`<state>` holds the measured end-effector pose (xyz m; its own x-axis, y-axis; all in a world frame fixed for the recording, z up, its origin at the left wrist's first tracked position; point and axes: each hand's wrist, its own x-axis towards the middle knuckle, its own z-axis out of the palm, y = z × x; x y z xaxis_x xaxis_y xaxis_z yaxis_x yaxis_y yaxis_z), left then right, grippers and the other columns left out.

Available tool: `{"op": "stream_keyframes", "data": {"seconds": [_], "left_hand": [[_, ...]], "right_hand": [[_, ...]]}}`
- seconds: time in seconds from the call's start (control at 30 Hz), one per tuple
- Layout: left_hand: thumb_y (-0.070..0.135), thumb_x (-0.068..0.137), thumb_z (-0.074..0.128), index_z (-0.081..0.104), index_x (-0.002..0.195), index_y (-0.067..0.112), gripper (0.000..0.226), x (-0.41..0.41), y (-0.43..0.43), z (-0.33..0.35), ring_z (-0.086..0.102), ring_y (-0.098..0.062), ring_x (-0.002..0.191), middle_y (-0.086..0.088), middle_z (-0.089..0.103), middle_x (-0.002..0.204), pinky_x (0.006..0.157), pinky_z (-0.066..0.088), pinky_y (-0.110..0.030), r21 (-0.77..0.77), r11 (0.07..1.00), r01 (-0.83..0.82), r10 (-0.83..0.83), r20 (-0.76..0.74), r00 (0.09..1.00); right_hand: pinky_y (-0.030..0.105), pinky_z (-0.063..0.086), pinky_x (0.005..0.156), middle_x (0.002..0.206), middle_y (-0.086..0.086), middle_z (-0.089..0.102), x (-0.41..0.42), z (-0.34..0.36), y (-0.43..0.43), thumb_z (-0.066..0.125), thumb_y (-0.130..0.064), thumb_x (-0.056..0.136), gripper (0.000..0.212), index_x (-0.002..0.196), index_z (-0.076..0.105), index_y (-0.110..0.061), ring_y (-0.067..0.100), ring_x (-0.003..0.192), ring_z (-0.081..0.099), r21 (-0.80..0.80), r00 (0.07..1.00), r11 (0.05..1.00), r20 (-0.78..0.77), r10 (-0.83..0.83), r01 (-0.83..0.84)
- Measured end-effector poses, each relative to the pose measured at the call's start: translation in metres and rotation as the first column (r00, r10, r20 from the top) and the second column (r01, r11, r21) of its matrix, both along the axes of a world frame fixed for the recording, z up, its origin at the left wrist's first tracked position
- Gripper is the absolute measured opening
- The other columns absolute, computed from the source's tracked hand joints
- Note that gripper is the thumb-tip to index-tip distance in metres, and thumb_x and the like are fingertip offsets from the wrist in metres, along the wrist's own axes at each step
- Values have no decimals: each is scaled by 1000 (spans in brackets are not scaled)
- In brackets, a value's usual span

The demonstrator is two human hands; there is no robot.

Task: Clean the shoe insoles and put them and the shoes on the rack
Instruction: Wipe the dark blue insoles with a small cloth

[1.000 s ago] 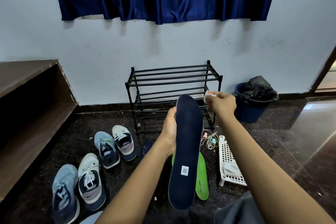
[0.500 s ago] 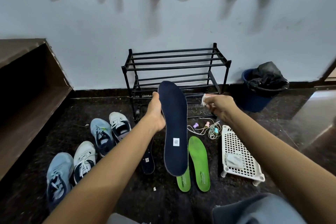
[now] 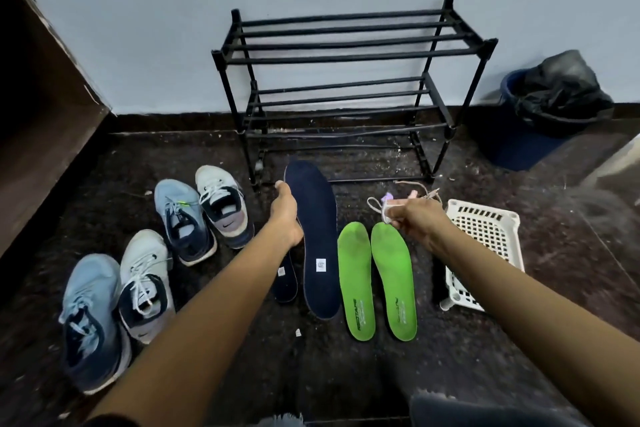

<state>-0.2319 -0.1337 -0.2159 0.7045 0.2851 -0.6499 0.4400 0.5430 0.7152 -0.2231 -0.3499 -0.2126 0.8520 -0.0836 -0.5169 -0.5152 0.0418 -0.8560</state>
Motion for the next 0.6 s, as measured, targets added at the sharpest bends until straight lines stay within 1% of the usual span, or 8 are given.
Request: {"op": "stream_keyframes", "data": {"seconds": [0.07, 0.1, 0.2, 0.27, 0.33, 0.4, 0.53, 0.6], "left_hand": [[53, 101, 36, 60, 100, 10, 49, 4, 5, -30, 65, -23, 74, -5, 68, 81, 72, 55, -37, 35, 999, -3, 3, -26, 1000], [51, 102, 37, 61, 106, 8, 49, 6, 7, -44, 66, -24, 77, -5, 68, 84, 79, 55, -40, 51, 999, 0, 1, -35, 999], [43, 104, 38, 55, 127, 6, 47, 12, 12, -88, 66, -27, 96, -7, 67, 108, 91, 54, -43, 94, 996, 10, -4, -66, 998], [40, 104, 38, 53, 131, 7, 45, 14, 13, -113, 62, -30, 109, -10, 63, 122, 96, 52, -46, 129, 992, 17, -5, -96, 995], [38, 104, 39, 55, 127, 7, 42, 15, 12, -133, 59, -28, 108, -10, 62, 112, 95, 50, -42, 149, 989, 25, -6, -125, 992], [37, 104, 39, 57, 120, 9, 37, 15, 13, -149, 59, -27, 99, -7, 60, 98, 88, 50, -40, 151, 988, 24, -2, -146, 989], [39, 103, 38, 56, 116, 15, 32, 18, 16, -180, 62, -35, 107, -11, 62, 112, 94, 52, -53, 150, 987, 62, -30, -207, 978], [38, 104, 38, 56, 113, 17, 29, 22, 18, -192, 62, -34, 106, -10, 62, 111, 93, 52, -52, 155, 985, 81, -43, -233, 972]], "right_hand": [[14, 46, 44, 68, 5, 64, 0, -19, 4, 60, 14, 77, 16, 87, 65, 3, 5, 48, 57, -5, 999, 1000, -29, 18, -18], [14, 46, 44, 67, 5, 64, -1, -27, 5, 61, 14, 76, 17, 86, 65, 2, 5, 47, 57, -1, 999, 1000, -40, 20, -20], [15, 47, 45, 72, 11, 63, -3, -51, 11, 62, 15, 75, 16, 87, 65, 4, 7, 45, 58, -13, 996, 999, -79, 33, -34], [15, 48, 46, 70, 10, 62, -6, -63, 15, 62, 15, 75, 15, 78, 64, 1, 9, 46, 56, -36, 995, 998, -85, 53, -56], [16, 48, 46, 75, 13, 63, -7, -76, 19, 65, 14, 74, 14, 82, 64, 3, 13, 52, 57, -59, 994, 996, -96, 59, -65], [16, 49, 47, 81, 14, 64, -8, -86, 22, 67, 13, 74, 20, 92, 64, 7, 15, 58, 58, -75, 992, 994, -106, 73, -81], [17, 52, 52, 74, 10, 64, -10, -102, 25, 67, 12, 75, 13, 84, 65, 3, 16, 59, 59, -102, 986, 986, -117, 120, -132], [19, 52, 56, 71, 9, 64, -12, -104, 26, 66, 11, 75, 13, 75, 65, -2, 17, 60, 58, -127, 983, 979, -111, 148, -161]]}}
